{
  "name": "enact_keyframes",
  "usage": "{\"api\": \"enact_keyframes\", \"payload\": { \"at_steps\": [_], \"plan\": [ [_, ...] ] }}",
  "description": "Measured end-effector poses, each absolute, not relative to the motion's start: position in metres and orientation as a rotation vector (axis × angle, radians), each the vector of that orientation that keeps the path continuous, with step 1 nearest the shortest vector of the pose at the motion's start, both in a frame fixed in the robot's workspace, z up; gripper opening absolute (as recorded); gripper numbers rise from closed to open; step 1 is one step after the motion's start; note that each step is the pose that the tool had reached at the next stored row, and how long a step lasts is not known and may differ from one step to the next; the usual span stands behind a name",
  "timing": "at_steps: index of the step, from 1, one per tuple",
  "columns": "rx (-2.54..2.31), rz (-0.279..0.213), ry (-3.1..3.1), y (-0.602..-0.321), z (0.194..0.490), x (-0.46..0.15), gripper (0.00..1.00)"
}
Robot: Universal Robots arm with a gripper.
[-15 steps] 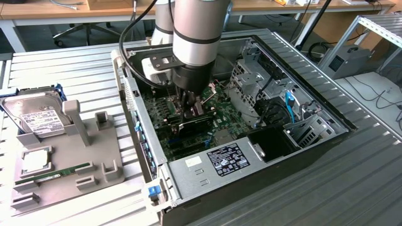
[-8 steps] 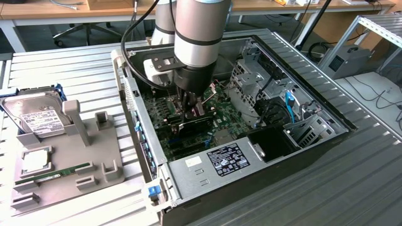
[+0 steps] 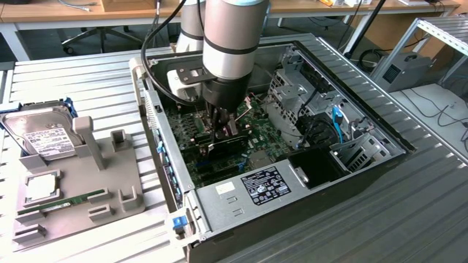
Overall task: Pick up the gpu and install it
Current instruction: 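Press down on the gpu until it lock into place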
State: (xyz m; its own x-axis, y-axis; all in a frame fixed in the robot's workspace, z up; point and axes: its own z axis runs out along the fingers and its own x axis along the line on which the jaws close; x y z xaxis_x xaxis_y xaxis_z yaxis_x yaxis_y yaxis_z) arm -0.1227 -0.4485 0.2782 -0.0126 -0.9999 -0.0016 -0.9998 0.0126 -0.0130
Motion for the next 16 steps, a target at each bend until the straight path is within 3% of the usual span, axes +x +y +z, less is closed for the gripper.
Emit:
{"api": "enact_keyframes", "payload": {
  "at_steps": [16],
  "plan": [
    [-2.2,-0.012,2.227,-0.4485,0.2762,-0.1252,0.11]
  ]
}}
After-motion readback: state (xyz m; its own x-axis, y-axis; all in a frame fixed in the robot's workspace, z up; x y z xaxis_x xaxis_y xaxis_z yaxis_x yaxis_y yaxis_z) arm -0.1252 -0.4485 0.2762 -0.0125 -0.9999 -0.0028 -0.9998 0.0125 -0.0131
